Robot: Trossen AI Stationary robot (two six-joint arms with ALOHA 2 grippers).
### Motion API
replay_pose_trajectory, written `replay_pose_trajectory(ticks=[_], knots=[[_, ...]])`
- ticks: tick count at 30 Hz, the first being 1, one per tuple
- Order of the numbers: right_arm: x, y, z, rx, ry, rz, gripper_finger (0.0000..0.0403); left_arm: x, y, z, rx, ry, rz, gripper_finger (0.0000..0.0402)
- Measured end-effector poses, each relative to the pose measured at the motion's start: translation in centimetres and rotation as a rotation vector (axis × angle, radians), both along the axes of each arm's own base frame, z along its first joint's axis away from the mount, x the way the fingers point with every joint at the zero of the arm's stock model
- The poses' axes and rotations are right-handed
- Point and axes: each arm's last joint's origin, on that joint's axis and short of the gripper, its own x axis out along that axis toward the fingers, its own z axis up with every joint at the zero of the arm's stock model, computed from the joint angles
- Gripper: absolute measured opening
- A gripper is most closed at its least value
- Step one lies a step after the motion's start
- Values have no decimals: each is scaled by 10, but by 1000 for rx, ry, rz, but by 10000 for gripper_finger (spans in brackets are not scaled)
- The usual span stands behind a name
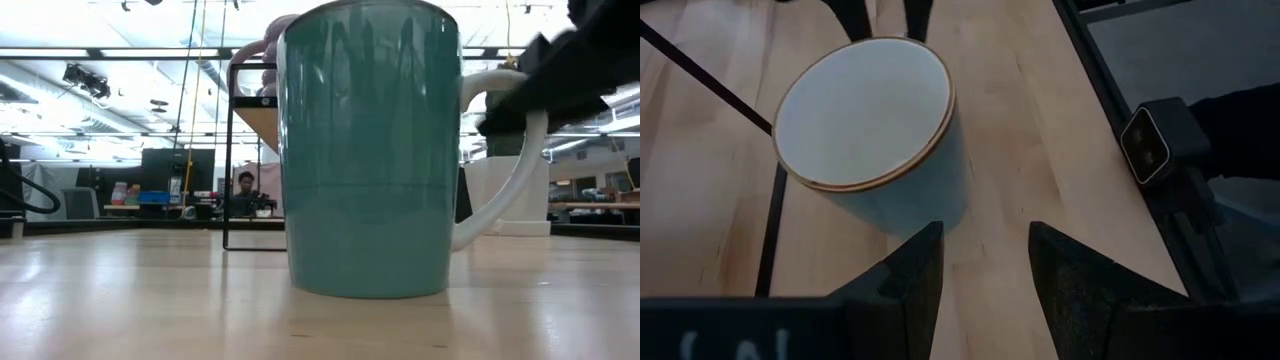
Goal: Place coffee mugs
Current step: Put the light green mug on the shelf
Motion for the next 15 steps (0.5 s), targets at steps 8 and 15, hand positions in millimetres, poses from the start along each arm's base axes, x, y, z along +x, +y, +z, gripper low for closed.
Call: replay_pose_trajectory(ticks=[8, 15], knots=[[7, 4, 4, -18, -120, -37, 158, 0, 0, 0, 3, 5, 0, 155], [9, 2, -9, -42, -118, -113, 158, -1, 1, -2, 5, 20, 8, 155]])
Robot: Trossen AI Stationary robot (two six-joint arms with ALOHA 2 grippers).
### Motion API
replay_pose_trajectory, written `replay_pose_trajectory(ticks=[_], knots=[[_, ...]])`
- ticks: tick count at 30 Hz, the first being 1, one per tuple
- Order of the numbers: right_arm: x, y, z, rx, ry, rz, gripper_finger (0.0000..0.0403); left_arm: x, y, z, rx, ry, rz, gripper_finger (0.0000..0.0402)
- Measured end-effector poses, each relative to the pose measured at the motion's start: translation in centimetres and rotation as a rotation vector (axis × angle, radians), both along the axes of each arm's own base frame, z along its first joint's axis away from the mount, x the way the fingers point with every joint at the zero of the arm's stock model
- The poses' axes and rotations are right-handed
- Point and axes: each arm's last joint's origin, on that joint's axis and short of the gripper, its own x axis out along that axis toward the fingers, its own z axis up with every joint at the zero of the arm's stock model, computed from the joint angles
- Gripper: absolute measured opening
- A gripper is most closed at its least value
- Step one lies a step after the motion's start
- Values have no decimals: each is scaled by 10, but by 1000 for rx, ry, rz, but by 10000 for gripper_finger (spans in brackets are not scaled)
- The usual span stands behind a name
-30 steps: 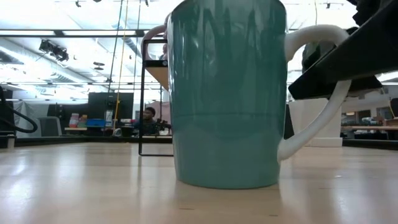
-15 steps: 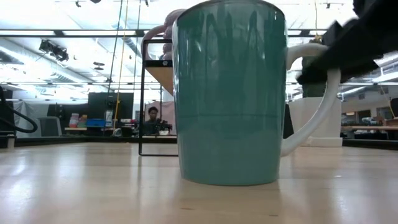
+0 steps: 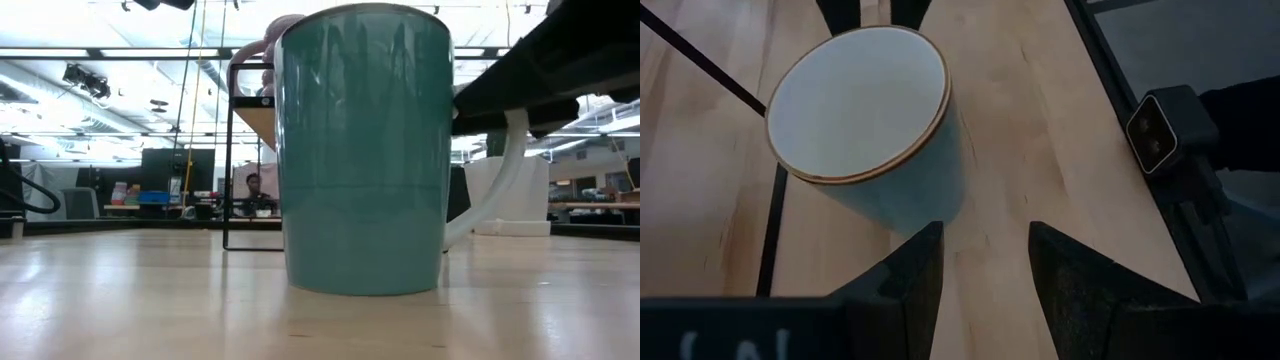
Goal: Place coffee mugs
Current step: Put the light green mug on the shelf
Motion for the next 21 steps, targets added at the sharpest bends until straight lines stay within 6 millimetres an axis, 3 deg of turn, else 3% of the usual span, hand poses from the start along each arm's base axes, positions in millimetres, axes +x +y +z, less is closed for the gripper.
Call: replay_pose_trajectory(ticks=[9, 21], knots=[[2, 0, 2, 4, -24, -1, 143, 0, 0, 0, -4, 8, -2, 155], [3, 0, 2, 5, -15, 25, 68, 0, 0, 0, -5, 7, -2, 155]])
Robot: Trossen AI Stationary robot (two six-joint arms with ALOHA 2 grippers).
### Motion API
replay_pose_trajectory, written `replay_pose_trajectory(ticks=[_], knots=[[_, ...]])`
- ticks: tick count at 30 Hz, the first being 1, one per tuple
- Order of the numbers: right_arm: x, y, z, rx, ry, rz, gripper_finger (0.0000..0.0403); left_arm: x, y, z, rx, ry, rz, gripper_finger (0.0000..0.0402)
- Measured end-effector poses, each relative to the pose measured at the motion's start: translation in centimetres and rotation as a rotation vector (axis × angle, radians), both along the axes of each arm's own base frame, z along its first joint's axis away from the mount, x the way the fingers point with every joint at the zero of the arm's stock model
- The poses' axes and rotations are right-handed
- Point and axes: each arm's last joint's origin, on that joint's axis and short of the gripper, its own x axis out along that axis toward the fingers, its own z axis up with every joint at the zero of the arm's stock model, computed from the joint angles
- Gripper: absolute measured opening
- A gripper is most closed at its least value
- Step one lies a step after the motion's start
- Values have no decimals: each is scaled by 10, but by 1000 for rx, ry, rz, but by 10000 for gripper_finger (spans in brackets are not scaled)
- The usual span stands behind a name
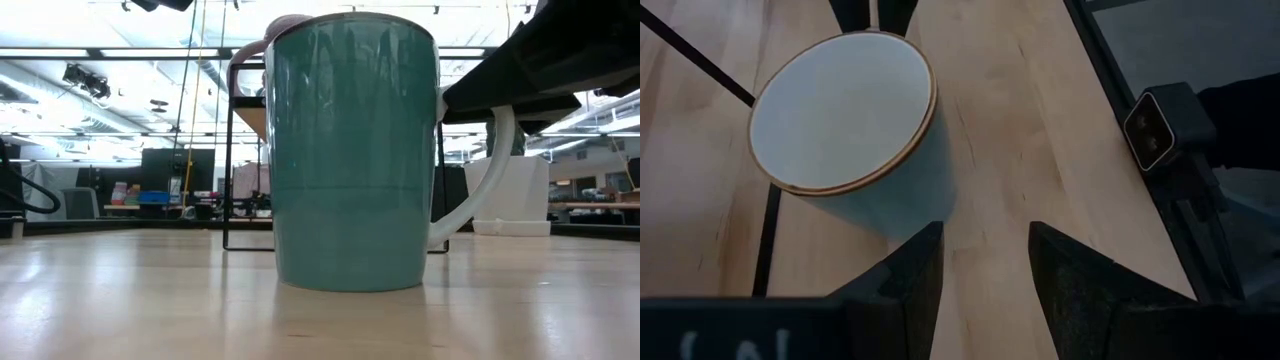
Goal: Place coffee mugs
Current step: Put the light green mug on the shelf
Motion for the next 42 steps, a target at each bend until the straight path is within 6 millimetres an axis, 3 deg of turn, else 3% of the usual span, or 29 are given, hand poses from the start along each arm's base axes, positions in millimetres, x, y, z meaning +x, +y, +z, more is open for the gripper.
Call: replay_pose_trajectory(ticks=[25, 42], knots=[[-2, -1, 8, -50, 32, 86, 68, 0, 0, 0, -2, 1, -3, 155], [-24, -23, 90, -141, -117, 122, 67, -2, -1, -1, 3, 11, -5, 155]])
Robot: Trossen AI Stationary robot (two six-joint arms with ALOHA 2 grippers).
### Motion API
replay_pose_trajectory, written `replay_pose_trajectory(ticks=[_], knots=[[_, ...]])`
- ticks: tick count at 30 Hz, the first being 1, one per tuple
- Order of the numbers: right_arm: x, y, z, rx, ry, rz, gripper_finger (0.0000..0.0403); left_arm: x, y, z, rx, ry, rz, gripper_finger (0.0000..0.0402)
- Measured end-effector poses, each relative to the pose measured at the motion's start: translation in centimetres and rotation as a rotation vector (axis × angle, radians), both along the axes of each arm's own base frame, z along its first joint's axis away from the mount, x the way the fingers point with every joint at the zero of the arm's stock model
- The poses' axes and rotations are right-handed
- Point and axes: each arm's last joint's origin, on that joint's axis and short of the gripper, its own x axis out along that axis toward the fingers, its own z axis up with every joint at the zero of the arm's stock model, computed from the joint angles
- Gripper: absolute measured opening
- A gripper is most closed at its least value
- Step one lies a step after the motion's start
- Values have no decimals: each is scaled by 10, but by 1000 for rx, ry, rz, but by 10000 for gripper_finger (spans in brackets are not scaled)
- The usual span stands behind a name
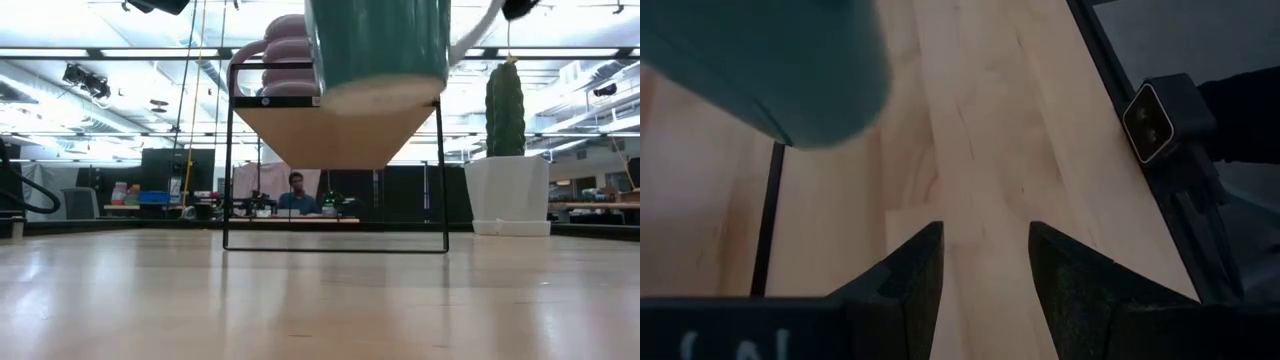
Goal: Place coffee mugs
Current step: Put the light green mug on the shelf
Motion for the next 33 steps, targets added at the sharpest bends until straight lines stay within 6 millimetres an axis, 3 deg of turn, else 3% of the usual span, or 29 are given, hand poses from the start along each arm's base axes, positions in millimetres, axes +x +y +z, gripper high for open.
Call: replay_pose_trajectory(ticks=[17, 33], knots=[[-24, -43, 70, -147, -181, -18, 67, -2, -2, 0, -11, 8, -1, 155], [-19, -90, 75, -183, -97, -78, 67, -2, -2, -1, -11, 10, 0, 155]])
